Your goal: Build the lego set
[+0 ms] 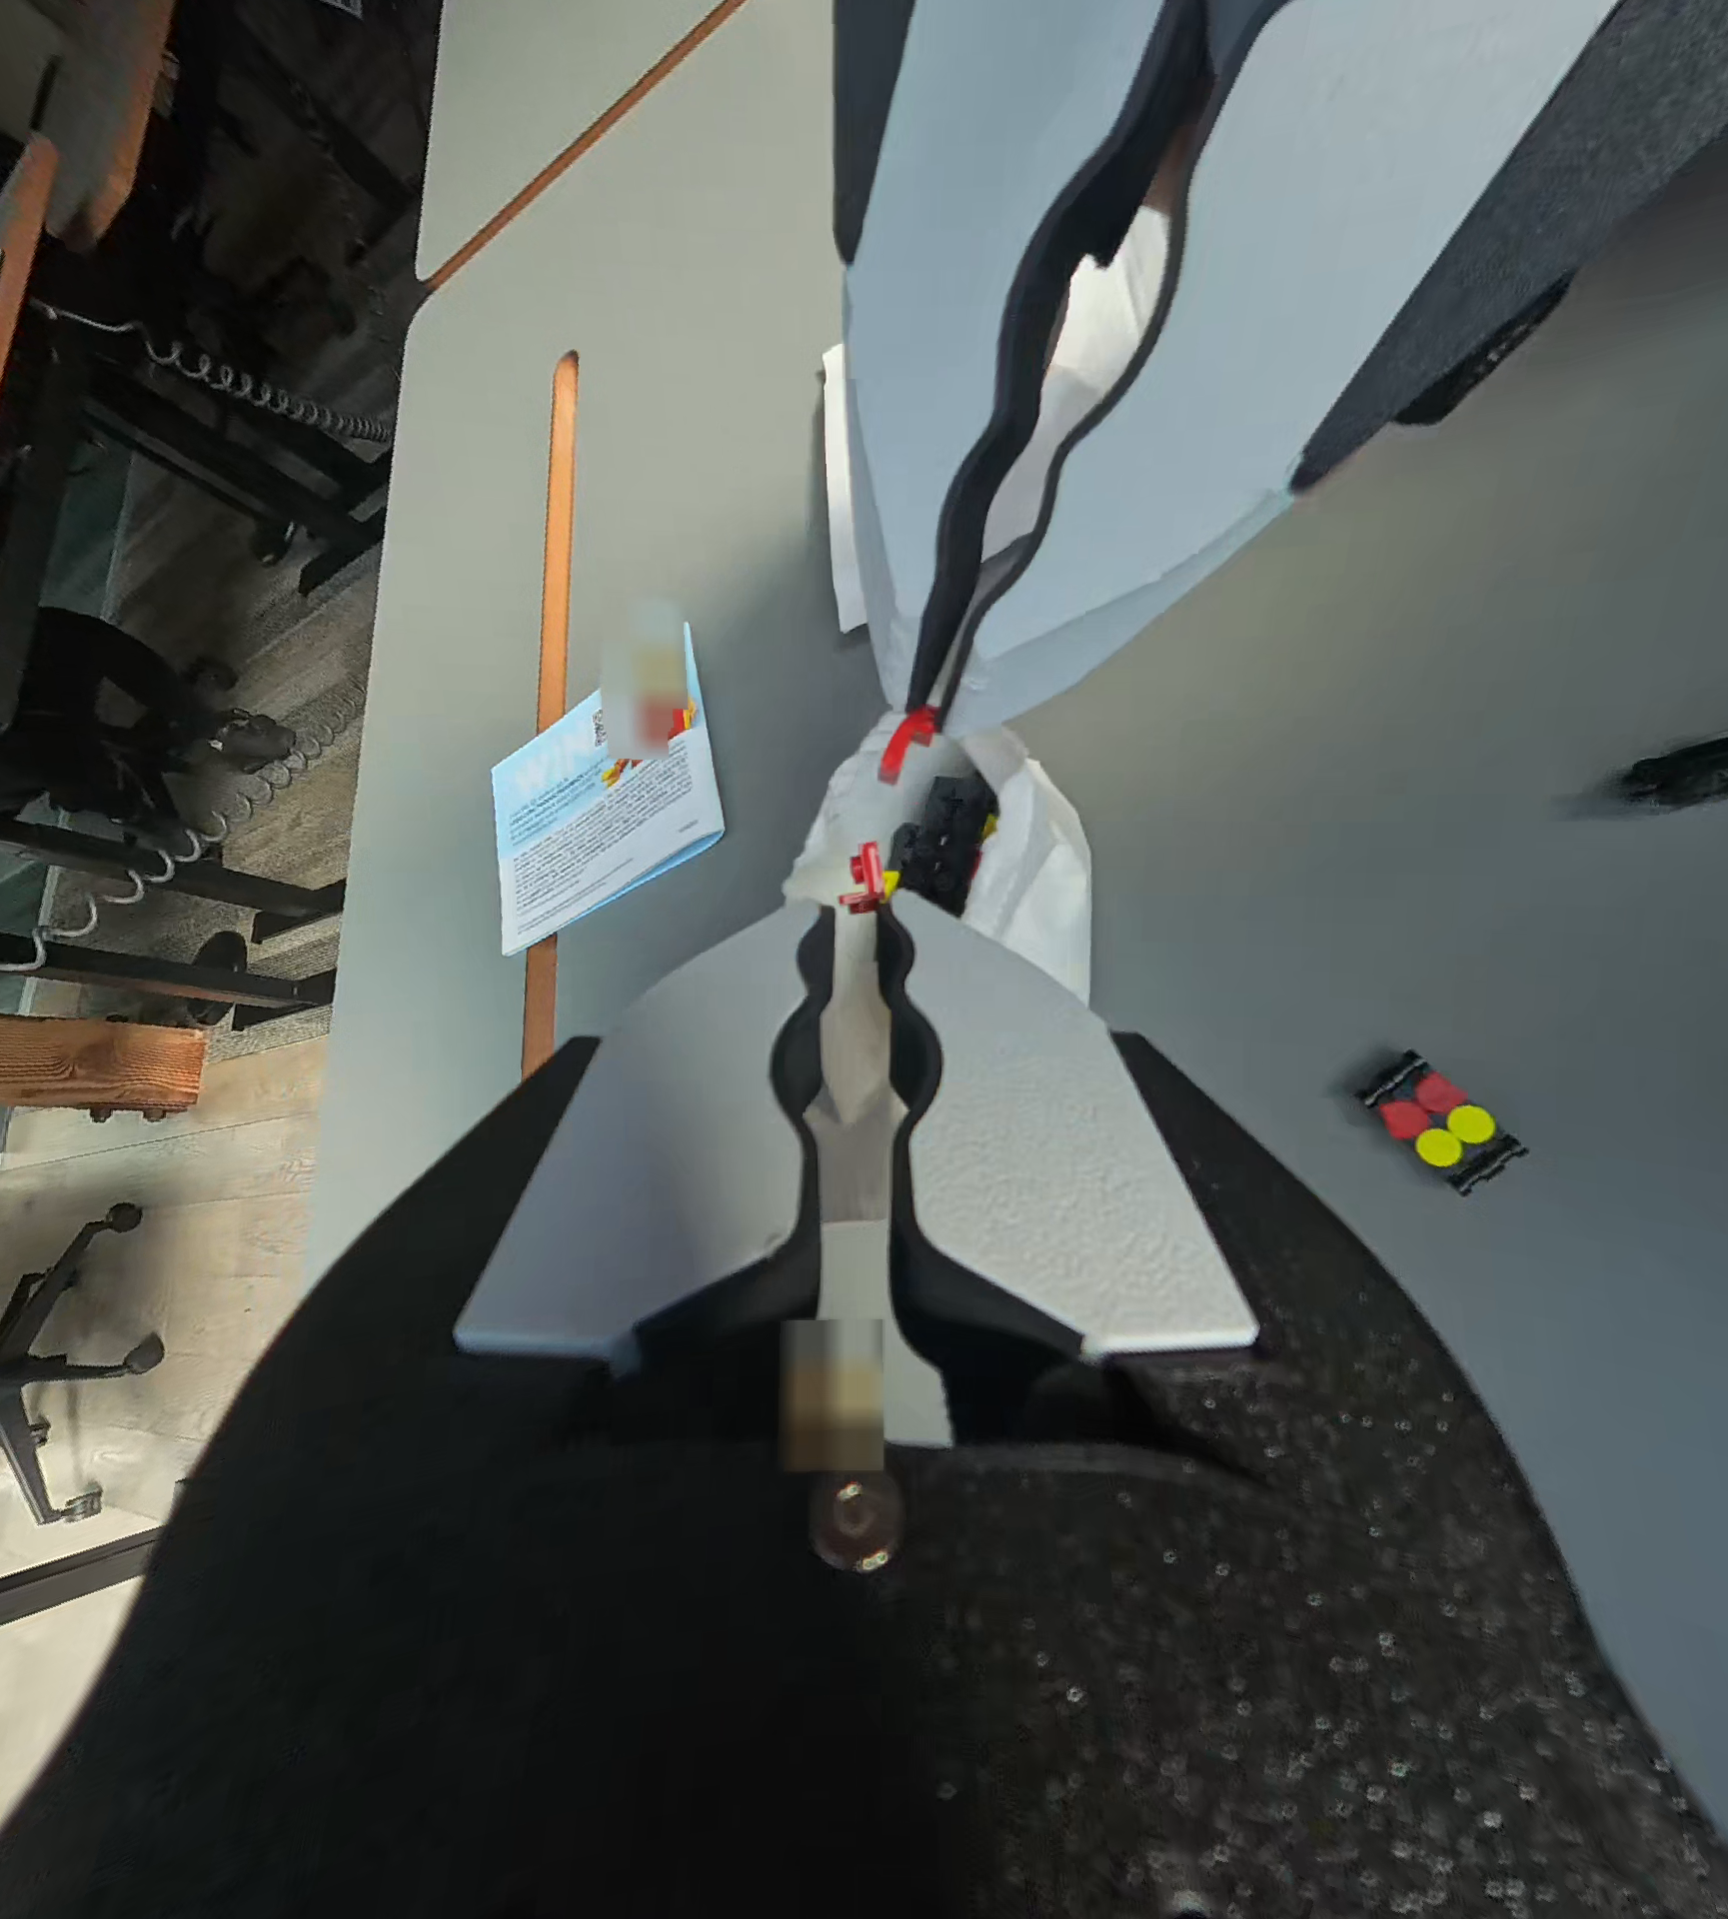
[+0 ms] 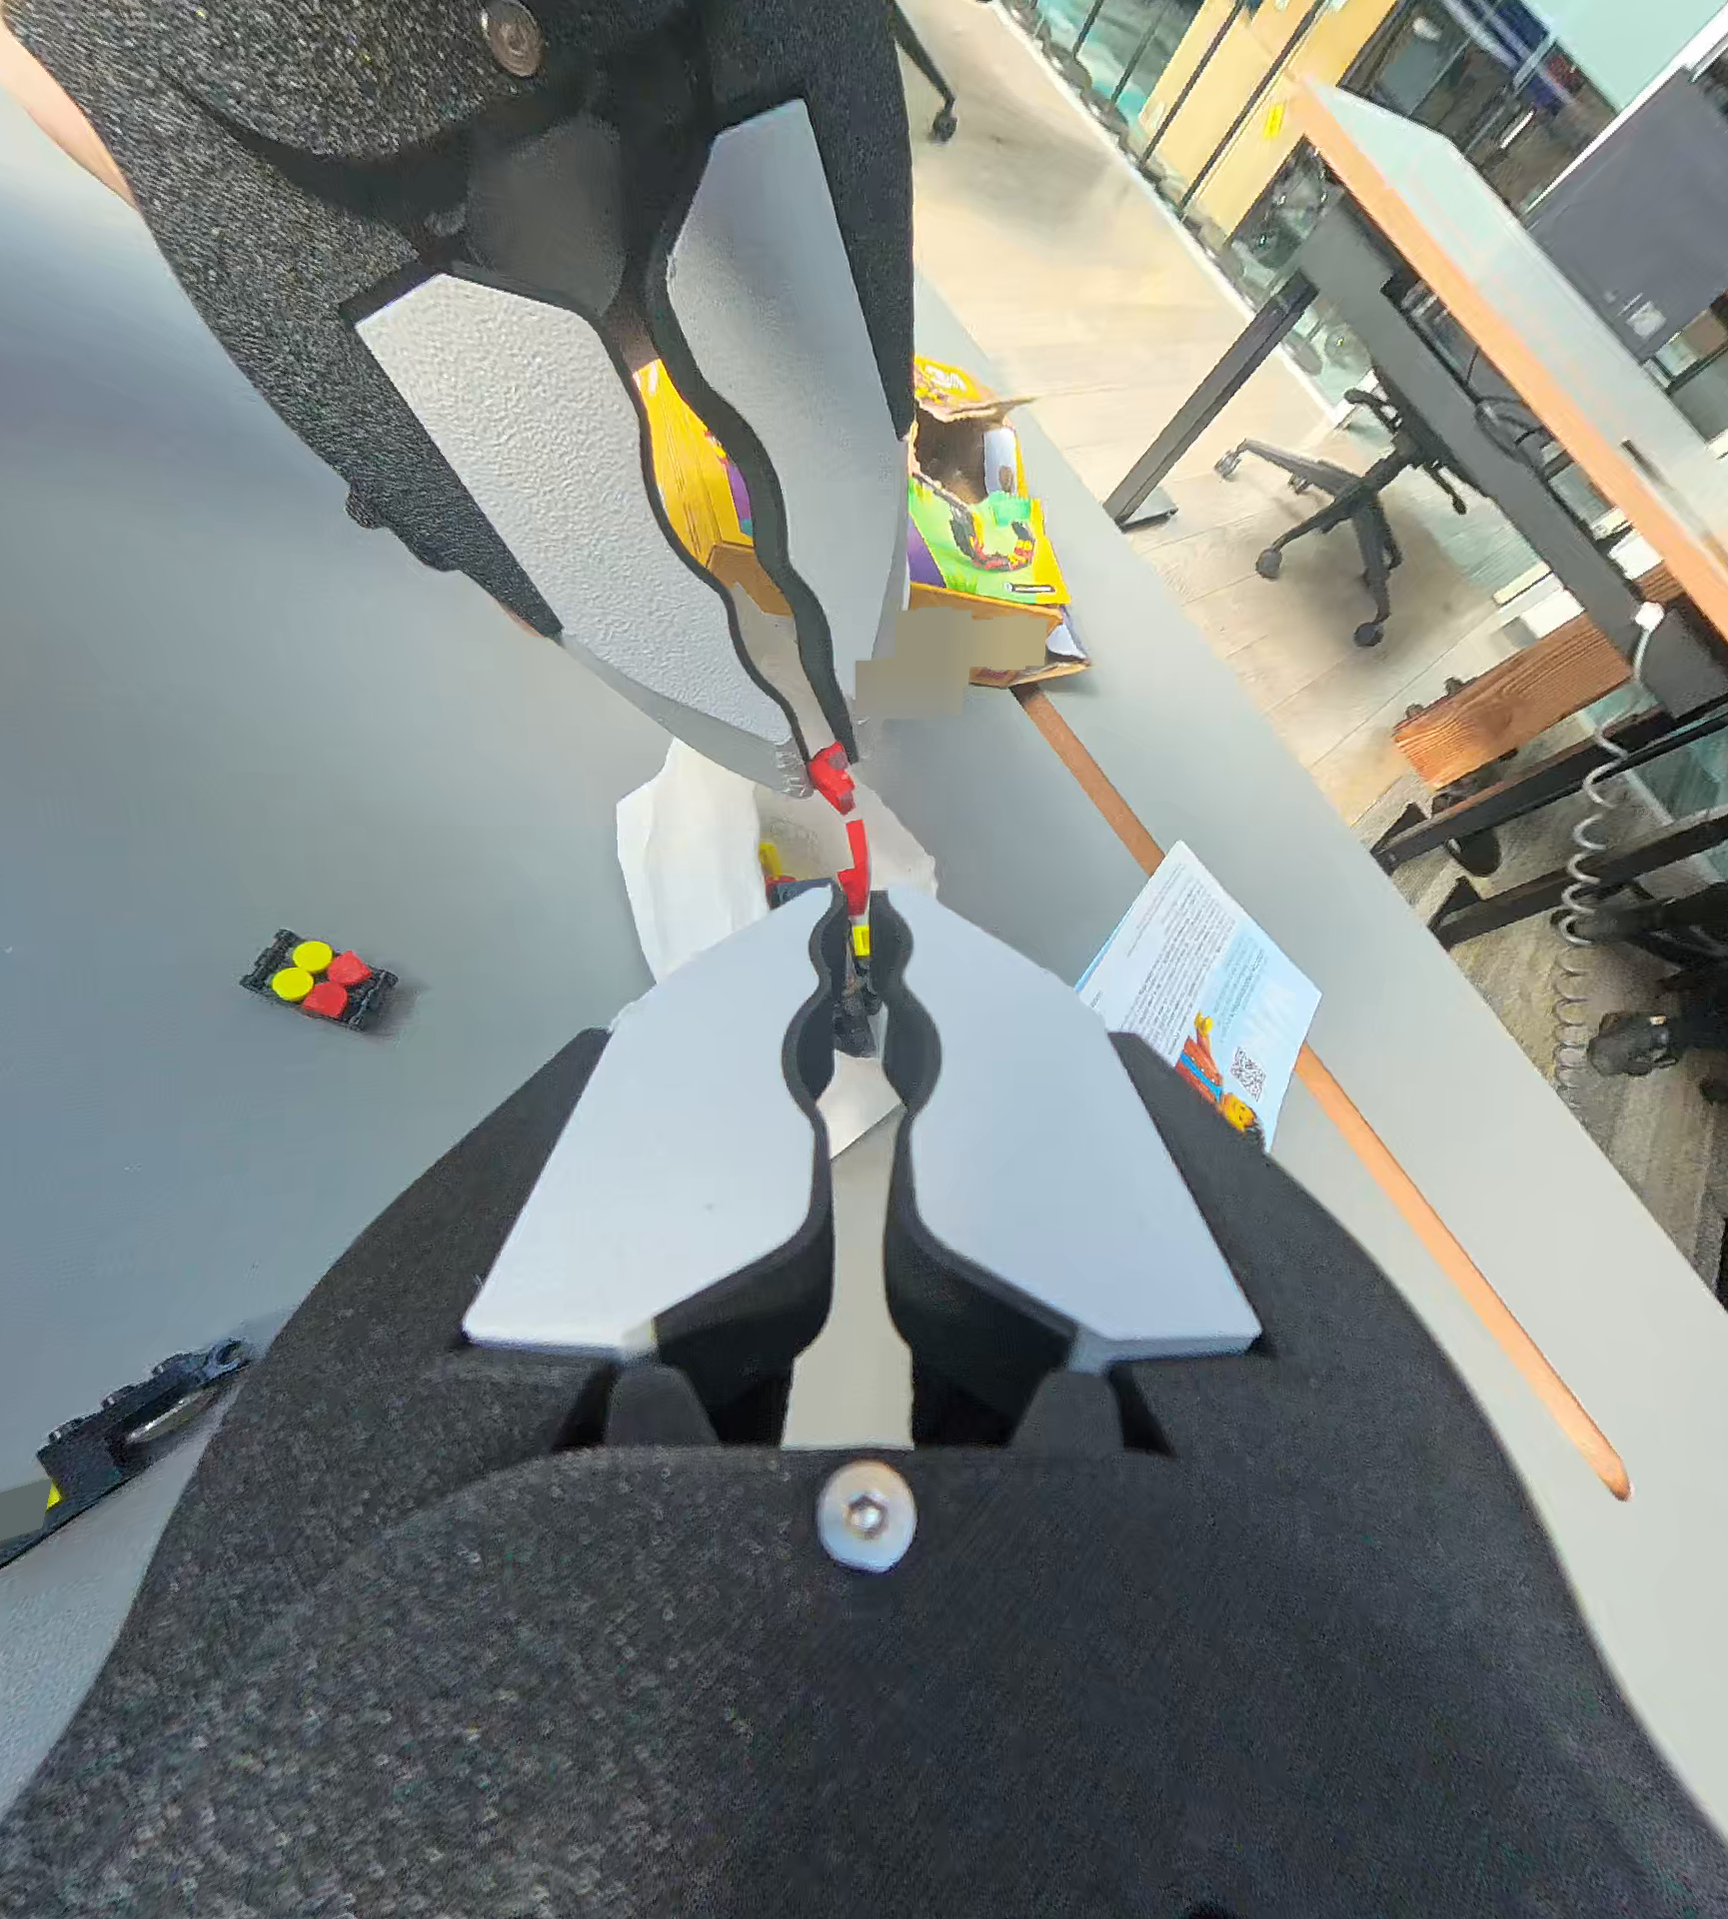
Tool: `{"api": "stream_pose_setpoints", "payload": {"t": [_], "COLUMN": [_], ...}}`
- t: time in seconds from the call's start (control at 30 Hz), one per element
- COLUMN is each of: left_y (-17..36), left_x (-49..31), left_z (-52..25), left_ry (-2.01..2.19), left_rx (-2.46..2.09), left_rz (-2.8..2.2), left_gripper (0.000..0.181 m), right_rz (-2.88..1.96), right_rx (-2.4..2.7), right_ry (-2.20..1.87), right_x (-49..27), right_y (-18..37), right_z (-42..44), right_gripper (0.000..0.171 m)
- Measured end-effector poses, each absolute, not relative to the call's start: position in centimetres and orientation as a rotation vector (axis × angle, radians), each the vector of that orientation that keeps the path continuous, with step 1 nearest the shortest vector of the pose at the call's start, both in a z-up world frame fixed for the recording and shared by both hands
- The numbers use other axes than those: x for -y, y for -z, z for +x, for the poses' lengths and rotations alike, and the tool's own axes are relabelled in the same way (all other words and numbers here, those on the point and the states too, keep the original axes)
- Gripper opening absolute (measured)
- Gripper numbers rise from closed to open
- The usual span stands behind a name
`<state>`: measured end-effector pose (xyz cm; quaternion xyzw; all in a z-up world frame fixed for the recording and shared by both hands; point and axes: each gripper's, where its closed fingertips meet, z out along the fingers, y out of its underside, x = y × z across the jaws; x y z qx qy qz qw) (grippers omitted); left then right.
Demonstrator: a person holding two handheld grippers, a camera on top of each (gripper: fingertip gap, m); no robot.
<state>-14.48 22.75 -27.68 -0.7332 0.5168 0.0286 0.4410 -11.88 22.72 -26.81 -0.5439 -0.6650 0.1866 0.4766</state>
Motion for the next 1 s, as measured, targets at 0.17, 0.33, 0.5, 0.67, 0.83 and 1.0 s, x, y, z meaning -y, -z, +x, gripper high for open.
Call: {"api": "stream_pose_setpoints", "payload": {"t": [0.17, 0.33, 0.5, 0.67, 0.83, 1.0], "left_y": [28.1, 27.0, 27.2, 25.8, 31.0, 36.1], "left_x": [-23.1, -23.1, -24.3, -19.7, -8.1, -4.7], "left_z": [-15.0, -14.9, -14.9, -14.5, -10.6, -7.8], "left_ry": [-0.07, -0.04, -0.057, 0.113, 0.463, 0.412], "left_rx": [-1.287, -1.187, -1.145, -1.127, -1.279, -1.271], "left_rz": [-1.83, -1.776, -1.802, -1.753, -1.853, -1.967], "left_gripper": [0.017, 0.017, 0.008, 0.01, 0.014, 0.024], "right_rz": [-1.384, -1.394, -1.334, -1.406, -1.433, -1.42], "right_rx": [1.673, 1.667, 1.654, 1.648, 1.888, 2.047], "right_ry": [-0.467, -0.479, -0.416, -0.503, -0.921, -0.784], "right_x": [-23.6, -23.8, -23.8, -21.3, -8.6, -4.8], "right_y": [28.5, 28.7, 27.8, 27.4, 31.3, 36.0], "right_z": [-12.5, -12.4, -13.0, -9.5, -5.3, -5.7], "right_gripper": [0.013, 0.016, 0.015, 0.016, 0.018, 0.019]}}
